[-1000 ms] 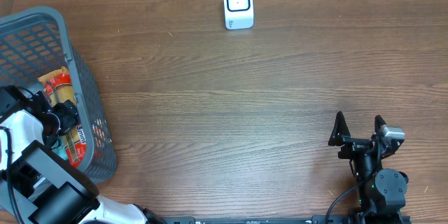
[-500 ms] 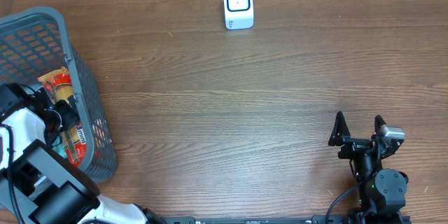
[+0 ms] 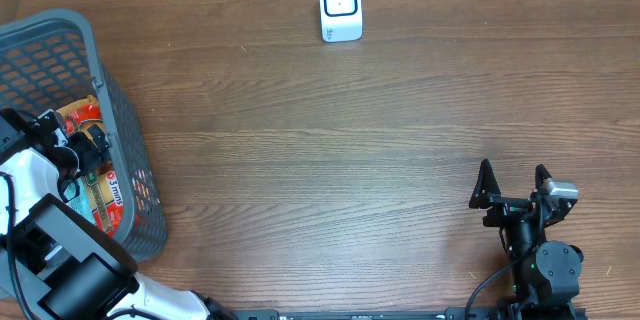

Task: Scan the item barcode
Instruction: 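Close the left gripper on the spaghetti pack, then lift the spaghetti pack out of the basket with the left gripper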

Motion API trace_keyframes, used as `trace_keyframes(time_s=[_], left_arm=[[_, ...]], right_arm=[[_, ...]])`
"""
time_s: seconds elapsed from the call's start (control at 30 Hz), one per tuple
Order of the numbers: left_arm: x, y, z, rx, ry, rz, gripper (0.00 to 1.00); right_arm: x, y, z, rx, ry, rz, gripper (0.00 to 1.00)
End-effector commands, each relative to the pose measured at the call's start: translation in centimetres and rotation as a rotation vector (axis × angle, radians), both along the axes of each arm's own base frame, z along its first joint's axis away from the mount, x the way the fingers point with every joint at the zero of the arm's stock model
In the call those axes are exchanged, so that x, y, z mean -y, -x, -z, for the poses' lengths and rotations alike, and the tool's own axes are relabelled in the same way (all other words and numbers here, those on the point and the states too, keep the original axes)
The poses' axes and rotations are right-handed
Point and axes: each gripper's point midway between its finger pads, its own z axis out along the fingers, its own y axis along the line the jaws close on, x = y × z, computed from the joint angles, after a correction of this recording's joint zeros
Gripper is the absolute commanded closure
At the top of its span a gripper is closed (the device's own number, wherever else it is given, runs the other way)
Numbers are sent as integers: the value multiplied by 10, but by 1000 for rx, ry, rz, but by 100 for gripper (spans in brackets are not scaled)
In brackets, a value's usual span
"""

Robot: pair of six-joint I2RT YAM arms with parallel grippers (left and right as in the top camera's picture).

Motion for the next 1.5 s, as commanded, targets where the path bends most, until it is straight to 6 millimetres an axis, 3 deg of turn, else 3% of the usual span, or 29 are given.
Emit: trace_keyframes(time_s=[0.0, 0.13, 0.2, 0.27, 0.33, 0.4, 0.43, 0.6, 0.67, 0.83, 0.97, 1.07, 1.1, 1.13, 1.23, 1.37, 1.47], left_arm=[[3, -6, 17, -20, 4, 54, 0], [8, -7, 39, -53, 37, 64, 0], [12, -6, 49, -73, 58, 69, 6], [18, -3, 58, -98, 85, 69, 28], [23, 2, 63, -124, 110, 55, 65], [20, 6, 64, -144, 108, 8, 91], [18, 7, 62, -146, 102, -12, 96], [8, 1, 36, -143, 68, 16, 96], [0, -7, 14, -123, 40, 33, 96], [-21, -26, -63, -57, -49, 25, 96], [-31, -35, -138, 17, -131, 24, 96], [-32, -36, -182, 70, -178, 25, 96], [-29, -36, -207, 108, -198, 30, 96], [-19, -37, -238, 173, -206, 51, 96], [7, -39, -288, 300, -198, 104, 96], [60, -37, -348, 466, -175, 207, 96], [106, -33, -381, 552, -174, 286, 96]], right_arm=[[3, 2, -10, 19, 6, 18, 0], [3, 2, -10, 19, 6, 18, 0], [3, 2, -10, 19, 6, 18, 0], [3, 2, -10, 19, 6, 18, 0], [3, 2, -10, 19, 6, 18, 0], [3, 2, -10, 19, 6, 18, 0], [3, 2, -10, 19, 6, 18, 0], [3, 2, -10, 19, 6, 18, 0], [3, 2, -10, 19, 6, 18, 0], [3, 2, -10, 19, 6, 18, 0], [3, 2, -10, 19, 6, 18, 0], [3, 2, -10, 19, 6, 18, 0], [3, 2, -10, 19, 6, 18, 0], [3, 2, -10, 19, 6, 18, 0], [3, 2, -10, 19, 6, 18, 0], [3, 2, -10, 19, 6, 18, 0], [3, 2, -10, 19, 6, 18, 0]])
